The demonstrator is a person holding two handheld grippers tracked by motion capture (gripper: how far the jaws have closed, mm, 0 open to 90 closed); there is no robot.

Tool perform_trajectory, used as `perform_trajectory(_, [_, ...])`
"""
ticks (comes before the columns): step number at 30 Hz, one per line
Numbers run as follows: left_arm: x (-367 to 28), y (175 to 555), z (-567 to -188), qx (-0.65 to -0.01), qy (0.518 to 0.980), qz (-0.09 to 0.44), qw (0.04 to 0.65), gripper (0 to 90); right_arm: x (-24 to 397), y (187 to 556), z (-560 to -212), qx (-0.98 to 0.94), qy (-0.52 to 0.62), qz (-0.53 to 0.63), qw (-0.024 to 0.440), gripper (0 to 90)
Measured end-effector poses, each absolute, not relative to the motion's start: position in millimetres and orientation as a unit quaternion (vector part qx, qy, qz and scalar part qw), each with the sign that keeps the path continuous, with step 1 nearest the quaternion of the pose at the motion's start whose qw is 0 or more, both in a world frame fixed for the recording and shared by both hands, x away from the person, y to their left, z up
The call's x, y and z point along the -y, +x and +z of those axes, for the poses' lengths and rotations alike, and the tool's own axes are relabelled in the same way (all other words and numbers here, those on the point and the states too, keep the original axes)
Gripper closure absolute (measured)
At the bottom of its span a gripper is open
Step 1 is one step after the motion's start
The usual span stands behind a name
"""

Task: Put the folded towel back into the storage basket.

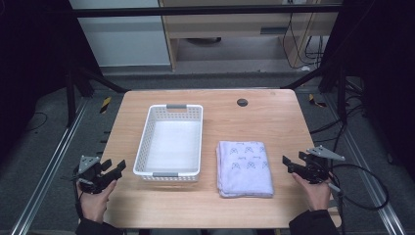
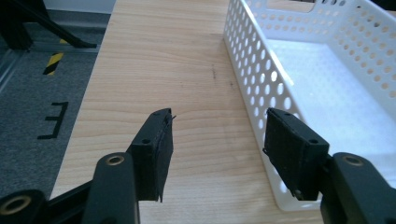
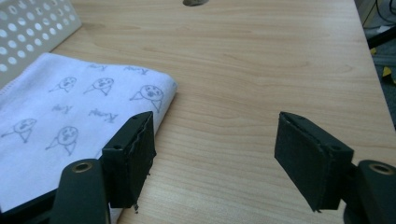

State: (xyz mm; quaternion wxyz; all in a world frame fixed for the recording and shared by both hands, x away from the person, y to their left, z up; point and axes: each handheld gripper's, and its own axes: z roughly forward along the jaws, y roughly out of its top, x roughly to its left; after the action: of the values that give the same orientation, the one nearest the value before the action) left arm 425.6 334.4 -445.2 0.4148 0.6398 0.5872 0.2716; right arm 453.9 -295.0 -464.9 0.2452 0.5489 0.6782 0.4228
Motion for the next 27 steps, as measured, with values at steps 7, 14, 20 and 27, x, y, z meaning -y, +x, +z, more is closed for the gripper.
perform_trajectory(7, [-322.1, 420.5, -426.9, -0.57, 0.644, 0.265, 0.436, 37.5, 291.3, 450.4, -454.3, -0.687, 0.528, 0.426, 0.26, 28.8])
perform_trajectory(14, [-301.1, 420.3, -409.1, -0.539, 0.664, 0.268, 0.444, 35.3, 290.5, 449.3, -441.4, -0.676, 0.528, 0.446, 0.254, 28.4])
perform_trajectory(20, [-268.0, 421.9, -391.2, -0.503, 0.687, 0.261, 0.455, 33.7, 286.2, 450.3, -427.1, -0.682, 0.52, 0.445, 0.258, 27.1])
perform_trajectory(27, [-233.8, 423.6, -378.1, -0.474, 0.707, 0.246, 0.464, 32.9, 281.9, 452.6, -411.6, -0.677, 0.517, 0.457, 0.256, 25.0])
